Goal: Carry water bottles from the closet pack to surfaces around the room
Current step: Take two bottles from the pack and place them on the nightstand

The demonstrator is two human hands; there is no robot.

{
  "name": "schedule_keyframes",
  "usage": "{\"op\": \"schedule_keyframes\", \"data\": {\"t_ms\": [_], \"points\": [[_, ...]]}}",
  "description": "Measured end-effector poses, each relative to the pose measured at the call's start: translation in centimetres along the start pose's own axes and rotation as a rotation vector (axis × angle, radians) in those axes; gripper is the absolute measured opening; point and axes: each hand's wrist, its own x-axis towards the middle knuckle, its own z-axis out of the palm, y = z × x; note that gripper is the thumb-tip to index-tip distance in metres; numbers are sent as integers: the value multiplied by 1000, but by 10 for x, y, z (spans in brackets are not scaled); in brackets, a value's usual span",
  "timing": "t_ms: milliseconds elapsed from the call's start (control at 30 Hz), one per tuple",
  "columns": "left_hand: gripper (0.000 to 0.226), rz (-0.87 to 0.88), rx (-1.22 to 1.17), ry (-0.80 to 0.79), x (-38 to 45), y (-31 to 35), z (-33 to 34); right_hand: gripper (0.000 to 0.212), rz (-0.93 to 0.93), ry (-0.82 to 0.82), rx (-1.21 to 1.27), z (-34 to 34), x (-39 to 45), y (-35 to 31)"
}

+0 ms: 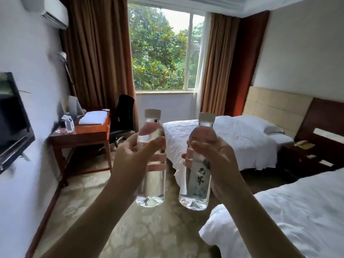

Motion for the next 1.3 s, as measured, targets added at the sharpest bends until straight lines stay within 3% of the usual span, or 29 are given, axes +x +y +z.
{"op": "schedule_keyframes", "data": {"t_ms": [67, 233, 400, 833, 967, 1300], "points": [[50, -10, -15, -59, 56, -12, 14, 11, -14, 63, -40, -9, 44, 12], [50, -47, -27, -181, 166, -48, 61, 25, -20, 192, -137, -41, 133, 41], [44, -67, -36, -296, 264, -96, 110, 18, -38, 277, -228, -82, 222, 97], [32, -139, -12, -352, 524, -197, 235, 20, 11, 335, -152, -199, 468, 217], [38, -129, -39, -448, 581, -220, 282, 32, 29, 424, -186, -244, 517, 234], [51, -191, -187, -765, 748, -311, 444, 15, -16, 709, -260, -373, 644, 276]]}}
